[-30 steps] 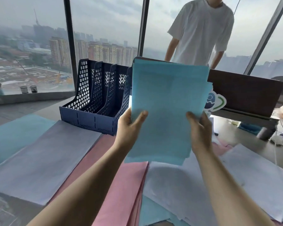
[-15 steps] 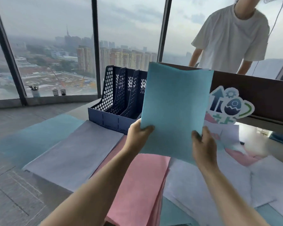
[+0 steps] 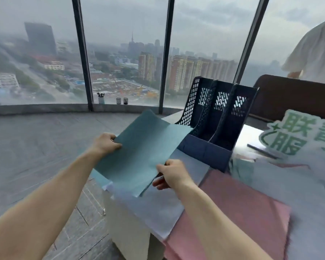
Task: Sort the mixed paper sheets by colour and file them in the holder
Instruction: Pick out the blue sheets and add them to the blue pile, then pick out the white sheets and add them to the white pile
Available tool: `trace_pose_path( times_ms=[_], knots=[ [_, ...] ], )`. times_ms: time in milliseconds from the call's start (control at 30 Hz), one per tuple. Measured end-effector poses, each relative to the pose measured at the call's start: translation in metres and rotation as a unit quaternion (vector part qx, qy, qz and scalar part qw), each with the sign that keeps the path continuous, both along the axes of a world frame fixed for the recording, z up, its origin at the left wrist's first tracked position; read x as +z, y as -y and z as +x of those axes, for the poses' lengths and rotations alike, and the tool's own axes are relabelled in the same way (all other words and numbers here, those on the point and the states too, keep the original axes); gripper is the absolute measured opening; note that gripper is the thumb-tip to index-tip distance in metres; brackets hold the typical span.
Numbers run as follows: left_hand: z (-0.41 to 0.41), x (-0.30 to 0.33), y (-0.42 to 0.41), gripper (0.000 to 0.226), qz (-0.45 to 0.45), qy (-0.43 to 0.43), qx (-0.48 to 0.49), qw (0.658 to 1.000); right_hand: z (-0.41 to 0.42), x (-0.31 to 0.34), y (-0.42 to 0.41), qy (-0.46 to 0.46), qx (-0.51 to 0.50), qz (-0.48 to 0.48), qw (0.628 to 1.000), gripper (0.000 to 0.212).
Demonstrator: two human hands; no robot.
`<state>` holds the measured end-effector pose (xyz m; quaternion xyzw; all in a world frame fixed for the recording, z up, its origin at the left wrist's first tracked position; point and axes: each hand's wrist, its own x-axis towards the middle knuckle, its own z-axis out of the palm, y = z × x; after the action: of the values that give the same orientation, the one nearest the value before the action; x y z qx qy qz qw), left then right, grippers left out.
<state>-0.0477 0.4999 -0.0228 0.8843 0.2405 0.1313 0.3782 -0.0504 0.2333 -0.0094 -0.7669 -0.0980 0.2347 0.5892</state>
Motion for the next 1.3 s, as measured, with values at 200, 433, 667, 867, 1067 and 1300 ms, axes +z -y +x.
trace_pose_path(
  times_ms=[200, 433, 667, 867, 1067, 1300],
  knots=[
    [0.02, -0.002, -0.07, 0.016, 0.146, -0.068, 0.026, 0.987, 0.013, -0.013, -0.081, -0.068, 0.029, -0.008, 0.997, 0.02],
    [0.03, -0.017, -0.093, 0.022, 0.216, -0.159, 0.062, 0.961, 0.022, -0.03, -0.118, -0.068, 0.055, -0.064, 0.994, 0.02],
    [0.033, -0.01, -0.06, 0.027, 0.308, -0.219, 0.099, 0.92, 0.019, -0.023, -0.098, -0.015, 0.008, -0.056, 0.998, 0.027],
    [0.038, -0.004, 0.062, 0.035, 0.216, -0.032, -0.041, 0.975, 0.026, -0.008, 0.002, 0.055, -0.058, -0.073, 0.994, 0.026],
    [0.027, -0.014, 0.256, 0.022, 0.142, 0.052, -0.254, 0.955, 0.017, -0.015, 0.182, 0.147, -0.216, -0.194, 0.946, 0.028],
    [0.013, -0.019, 0.427, 0.031, 0.14, 0.027, -0.417, 0.898, -0.02, -0.026, 0.399, 0.073, -0.365, -0.474, 0.798, 0.045]
  ],
)
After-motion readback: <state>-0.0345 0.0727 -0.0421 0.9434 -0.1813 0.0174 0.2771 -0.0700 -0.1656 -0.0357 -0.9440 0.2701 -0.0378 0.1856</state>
